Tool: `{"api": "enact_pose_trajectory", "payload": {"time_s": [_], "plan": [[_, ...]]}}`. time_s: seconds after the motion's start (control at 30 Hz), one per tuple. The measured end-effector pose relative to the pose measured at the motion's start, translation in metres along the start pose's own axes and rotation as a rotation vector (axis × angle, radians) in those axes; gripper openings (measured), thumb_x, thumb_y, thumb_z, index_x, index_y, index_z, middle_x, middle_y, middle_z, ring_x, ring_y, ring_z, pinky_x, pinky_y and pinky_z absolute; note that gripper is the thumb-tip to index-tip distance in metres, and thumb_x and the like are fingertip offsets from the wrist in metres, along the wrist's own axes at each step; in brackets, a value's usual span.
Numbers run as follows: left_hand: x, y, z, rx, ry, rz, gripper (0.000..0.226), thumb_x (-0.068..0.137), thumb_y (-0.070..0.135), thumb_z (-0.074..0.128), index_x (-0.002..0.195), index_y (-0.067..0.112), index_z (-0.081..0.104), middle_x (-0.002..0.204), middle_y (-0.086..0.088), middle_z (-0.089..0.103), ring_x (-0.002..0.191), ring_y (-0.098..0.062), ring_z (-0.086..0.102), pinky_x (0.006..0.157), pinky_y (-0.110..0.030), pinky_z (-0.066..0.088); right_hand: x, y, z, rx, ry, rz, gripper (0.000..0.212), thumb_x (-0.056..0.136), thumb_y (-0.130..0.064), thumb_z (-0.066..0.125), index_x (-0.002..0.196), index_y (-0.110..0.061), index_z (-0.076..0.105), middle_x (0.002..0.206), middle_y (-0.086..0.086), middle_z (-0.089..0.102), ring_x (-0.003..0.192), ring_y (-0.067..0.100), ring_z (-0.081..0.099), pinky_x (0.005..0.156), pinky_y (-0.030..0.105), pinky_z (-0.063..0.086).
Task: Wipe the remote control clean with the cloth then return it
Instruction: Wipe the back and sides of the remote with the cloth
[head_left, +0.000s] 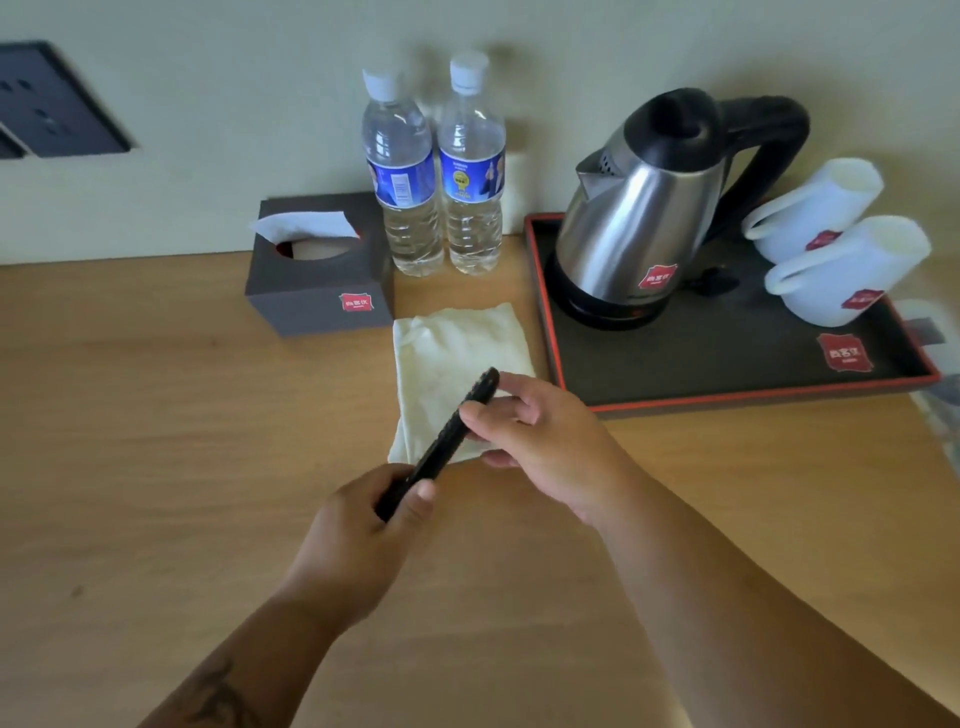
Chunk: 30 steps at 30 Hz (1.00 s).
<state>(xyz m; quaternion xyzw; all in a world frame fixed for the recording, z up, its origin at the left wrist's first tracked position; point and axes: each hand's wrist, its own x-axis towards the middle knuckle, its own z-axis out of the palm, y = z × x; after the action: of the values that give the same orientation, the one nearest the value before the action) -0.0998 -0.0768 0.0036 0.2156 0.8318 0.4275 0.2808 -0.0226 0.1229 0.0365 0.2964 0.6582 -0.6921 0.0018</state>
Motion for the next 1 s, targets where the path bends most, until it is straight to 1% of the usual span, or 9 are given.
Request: {"api": "enact_pose_trajectory", "payload": {"time_s": [0.1, 0.2, 0.3, 0.37, 0.43, 0.57, 0.7, 0.8, 1.0], "plan": [[0.000, 0.000, -0.002, -0.284, 0.102, -0.108, 0.076, 0.074, 0.092, 0.038, 0.086, 0.024, 0.070, 0.065, -0.014, 0.066, 0.056, -0.024, 0.060, 0.060, -0.043, 0.050, 0.008, -0.004, 0.007, -0.541, 0.196, -0.227, 0.061, 0.090, -0.049, 0.061, 0.144, -0.027, 0.045, 0.131, -0.011, 0.060, 0.117, 0.005, 0.058, 0.100, 0.032, 0.048], [0.002, 0.003, -0.004, -0.507, 0.162, -0.276, 0.077, 0.084, 0.082, 0.036, 0.096, 0.015, 0.074, 0.070, -0.017, 0.065, 0.059, -0.028, 0.057, 0.061, -0.042, 0.048, 0.016, 0.001, 0.018, -1.217, 0.012, -0.424, 0.078, 0.086, -0.049, 0.063, 0.151, -0.022, 0.030, 0.154, 0.002, 0.036, 0.144, 0.024, 0.028, 0.117, 0.041, 0.027], [0.004, 0.003, -0.005, -0.644, 0.181, -0.370, 0.072, 0.091, 0.069, 0.036, 0.102, 0.009, 0.073, 0.073, -0.014, 0.063, 0.061, -0.028, 0.055, 0.059, -0.038, 0.046, 0.025, 0.019, 0.021, -1.368, -0.082, -0.318, 0.074, 0.090, -0.047, 0.058, 0.152, -0.020, 0.027, 0.161, 0.008, 0.022, 0.149, 0.030, 0.013, 0.120, 0.048, 0.017], [0.003, 0.004, -0.008, -0.708, 0.156, -0.413, 0.071, 0.097, 0.065, 0.034, 0.105, 0.006, 0.072, 0.074, -0.014, 0.062, 0.061, -0.027, 0.055, 0.058, -0.037, 0.045, 0.028, 0.027, 0.020, -1.311, -0.009, -0.418, 0.043, 0.095, -0.033, 0.054, 0.136, -0.019, 0.052, 0.148, 0.008, 0.046, 0.140, 0.031, 0.036, 0.113, 0.044, 0.032], [-0.001, 0.007, -0.011, -0.779, 0.112, -0.451, 0.072, 0.098, 0.064, 0.034, 0.108, 0.003, 0.070, 0.074, -0.014, 0.061, 0.062, -0.025, 0.055, 0.057, -0.036, 0.044, 0.027, 0.026, 0.018, -1.227, 0.116, -0.497, 0.018, 0.094, -0.021, 0.053, 0.106, -0.019, 0.066, 0.108, 0.002, 0.068, 0.107, 0.027, 0.062, 0.087, 0.035, 0.044], [-0.011, 0.025, -0.019, -0.957, 0.037, -0.503, 0.074, 0.099, 0.063, 0.034, 0.110, -0.002, 0.069, 0.075, -0.011, 0.058, 0.064, -0.021, 0.056, 0.057, -0.034, 0.041, 0.014, 0.002, 0.013, -0.783, 0.345, -0.244, 0.023, 0.100, -0.029, 0.045, 0.080, -0.017, 0.048, 0.066, -0.004, 0.051, 0.064, 0.025, 0.047, 0.056, 0.034, 0.033], [-0.020, 0.055, -0.022, -1.062, -0.030, -0.501, 0.074, 0.101, 0.059, 0.034, 0.114, -0.005, 0.067, 0.074, -0.011, 0.057, 0.061, -0.020, 0.054, 0.051, -0.031, 0.041, -0.020, -0.031, -0.003, -0.264, 0.429, -0.050, 0.026, 0.095, -0.035, 0.051, 0.082, -0.014, 0.060, 0.075, 0.004, 0.065, 0.073, 0.026, 0.062, 0.059, 0.026, 0.046], [-0.032, 0.086, -0.023, -1.081, -0.142, -0.479, 0.071, 0.100, 0.058, 0.034, 0.101, 0.000, 0.075, 0.073, -0.011, 0.058, 0.058, -0.021, 0.052, 0.052, -0.031, 0.039, -0.056, -0.056, -0.016, 0.083, 0.269, -0.029, 0.012, 0.088, -0.026, 0.067, 0.099, -0.027, 0.072, 0.091, -0.002, 0.076, 0.085, 0.019, 0.072, 0.075, 0.037, 0.056], [-0.057, 0.149, -0.023, -1.034, -0.375, -0.411, 0.065, 0.094, 0.059, 0.038, 0.094, 0.003, 0.072, 0.074, -0.013, 0.056, 0.055, -0.023, 0.050, 0.048, -0.029, 0.037, -0.106, -0.115, -0.027, -0.007, 0.385, -0.306, 0.009, 0.090, -0.026, 0.066, 0.095, -0.023, 0.072, 0.082, 0.018, 0.067, 0.070, 0.025, 0.063, 0.067, 0.036, 0.051]]}}
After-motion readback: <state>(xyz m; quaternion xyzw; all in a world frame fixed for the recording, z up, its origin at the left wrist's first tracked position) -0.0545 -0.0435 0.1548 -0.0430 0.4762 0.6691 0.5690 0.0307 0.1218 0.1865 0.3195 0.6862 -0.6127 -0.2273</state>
